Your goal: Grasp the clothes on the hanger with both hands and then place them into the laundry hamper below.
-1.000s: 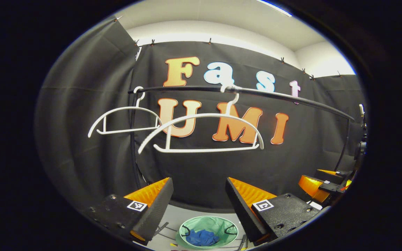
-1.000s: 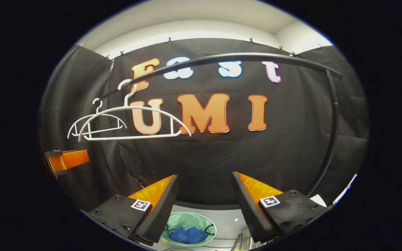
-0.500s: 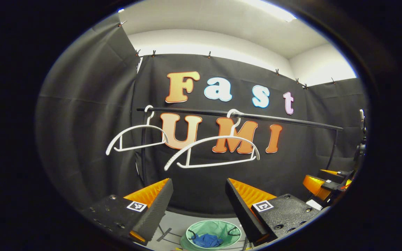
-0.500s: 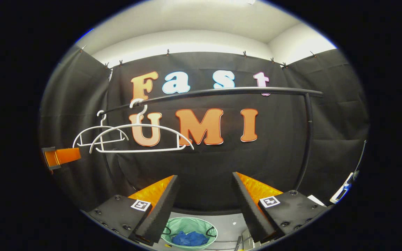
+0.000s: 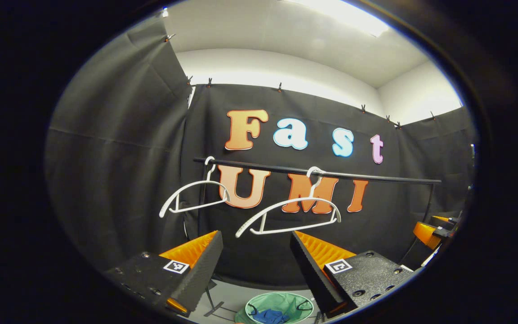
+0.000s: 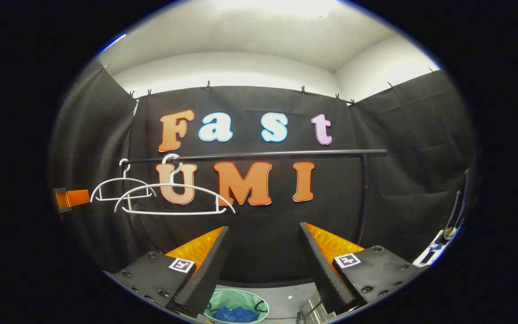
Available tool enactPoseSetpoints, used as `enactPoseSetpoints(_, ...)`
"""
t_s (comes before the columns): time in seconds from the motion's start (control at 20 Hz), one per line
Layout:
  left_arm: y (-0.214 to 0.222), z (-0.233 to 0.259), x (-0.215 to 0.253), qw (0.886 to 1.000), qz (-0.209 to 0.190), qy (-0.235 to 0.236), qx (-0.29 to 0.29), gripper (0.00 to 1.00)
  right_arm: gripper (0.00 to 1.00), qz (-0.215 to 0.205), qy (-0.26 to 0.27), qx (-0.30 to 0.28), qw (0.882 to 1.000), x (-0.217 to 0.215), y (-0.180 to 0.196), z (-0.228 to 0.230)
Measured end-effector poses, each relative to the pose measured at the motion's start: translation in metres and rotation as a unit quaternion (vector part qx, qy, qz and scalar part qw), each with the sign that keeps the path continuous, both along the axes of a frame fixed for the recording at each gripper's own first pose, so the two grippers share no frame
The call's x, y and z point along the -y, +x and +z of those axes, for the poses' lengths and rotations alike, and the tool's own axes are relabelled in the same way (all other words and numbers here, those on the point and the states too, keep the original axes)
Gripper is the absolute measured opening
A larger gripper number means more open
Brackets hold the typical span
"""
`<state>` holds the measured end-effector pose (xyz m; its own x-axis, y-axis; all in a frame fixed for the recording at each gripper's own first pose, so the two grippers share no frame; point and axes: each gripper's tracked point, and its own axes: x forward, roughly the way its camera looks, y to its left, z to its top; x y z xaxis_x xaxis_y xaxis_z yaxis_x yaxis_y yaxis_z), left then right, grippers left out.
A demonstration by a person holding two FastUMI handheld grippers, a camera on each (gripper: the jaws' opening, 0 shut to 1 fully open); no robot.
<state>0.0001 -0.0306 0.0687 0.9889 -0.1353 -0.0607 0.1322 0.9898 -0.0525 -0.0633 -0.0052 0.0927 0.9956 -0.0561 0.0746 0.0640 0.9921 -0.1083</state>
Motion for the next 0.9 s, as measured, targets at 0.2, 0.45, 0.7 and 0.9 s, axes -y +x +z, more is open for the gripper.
enactPoseSetpoints(0.2,0.007,0.009,0.000,1.000,0.011,-0.002,0.012,0.95,0.98,-0.014,0.001,0.012,1.000,0.017,0.002,0.011)
enactPoseSetpoints(0.45,0.012,0.012,0.011,1.000,0.019,-0.006,0.016,0.95,0.98,-0.020,-0.018,0.027,0.999,0.029,0.011,0.026)
enactPoseSetpoints(0.7,0.017,0.010,0.016,0.999,0.043,0.004,0.013,0.92,0.98,0.015,0.002,0.023,1.000,0.023,0.031,0.022)
enactPoseSetpoints(0.9,0.017,0.009,0.023,0.999,0.043,0.002,0.014,0.95,1.00,0.031,0.016,0.016,0.999,0.019,0.046,0.016)
